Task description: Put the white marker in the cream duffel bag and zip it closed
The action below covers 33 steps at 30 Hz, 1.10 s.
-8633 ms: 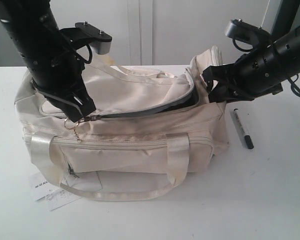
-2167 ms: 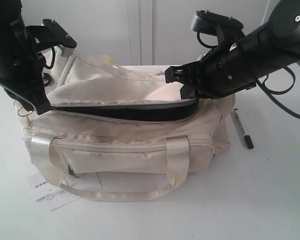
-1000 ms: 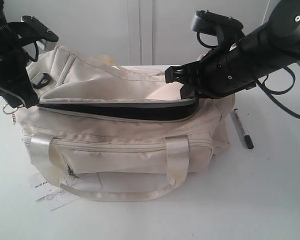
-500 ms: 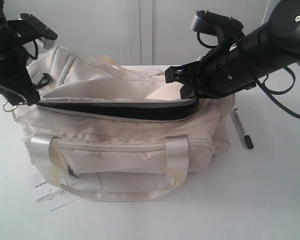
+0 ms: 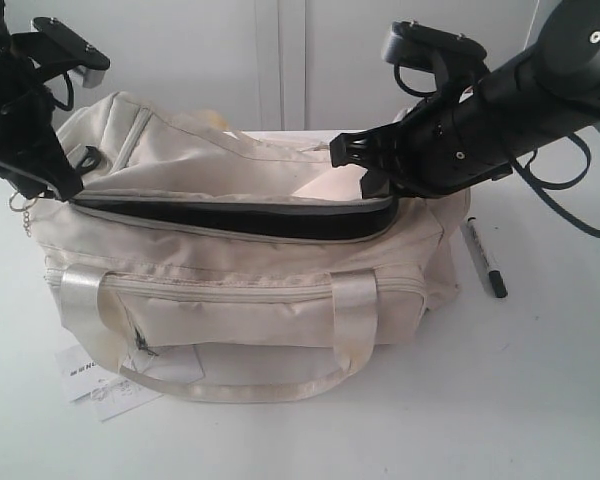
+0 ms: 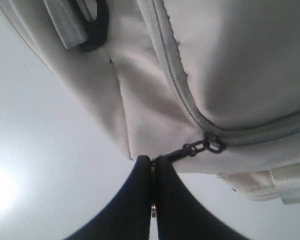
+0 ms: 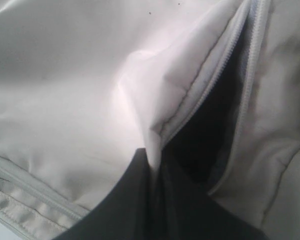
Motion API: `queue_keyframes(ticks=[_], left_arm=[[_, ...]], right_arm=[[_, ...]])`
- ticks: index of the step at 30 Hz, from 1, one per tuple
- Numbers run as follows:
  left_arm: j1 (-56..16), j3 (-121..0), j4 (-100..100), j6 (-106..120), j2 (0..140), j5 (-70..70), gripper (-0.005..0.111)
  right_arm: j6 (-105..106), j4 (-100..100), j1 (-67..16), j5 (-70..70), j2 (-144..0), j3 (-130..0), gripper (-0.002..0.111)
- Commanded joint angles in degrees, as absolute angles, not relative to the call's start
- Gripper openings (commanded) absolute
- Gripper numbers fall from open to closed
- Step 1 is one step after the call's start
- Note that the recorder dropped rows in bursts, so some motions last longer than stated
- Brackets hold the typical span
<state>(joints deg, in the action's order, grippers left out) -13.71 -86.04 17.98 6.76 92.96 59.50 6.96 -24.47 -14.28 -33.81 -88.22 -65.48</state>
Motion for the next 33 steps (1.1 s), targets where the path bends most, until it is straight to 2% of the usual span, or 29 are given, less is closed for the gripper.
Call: queue_keyframes(ticks=[1, 11, 28, 30, 33], left_arm=[[-13.2, -85.7, 20.4, 6.0, 92.7, 59.5, 0.0], [-10.5, -85.7, 19.2, 5.8, 92.7, 58.5, 0.0], [-10.4, -85.7, 18.1, 6.1, 92.7, 55.1, 0.0], [-10.4, -85.7, 17.6, 6.1, 92.7, 55.0, 0.002], [-10.4, -85.7, 16.8, 6.1, 92.7, 55.6, 0.012]], right_arm=[[7.4, -23.5, -14.3, -34.2, -87.4, -65.3, 0.0], [7.4, -23.3, -14.3, -34.4, -87.4, -65.3, 0.0], [7.5, -21.0, -14.3, -35.8, -87.4, -65.3, 0.0], [7.5, -21.0, -14.3, -35.8, -87.4, -65.3, 0.0], [7.5, -20.7, -14.3, -35.7, -87.4, -65.3, 0.0]])
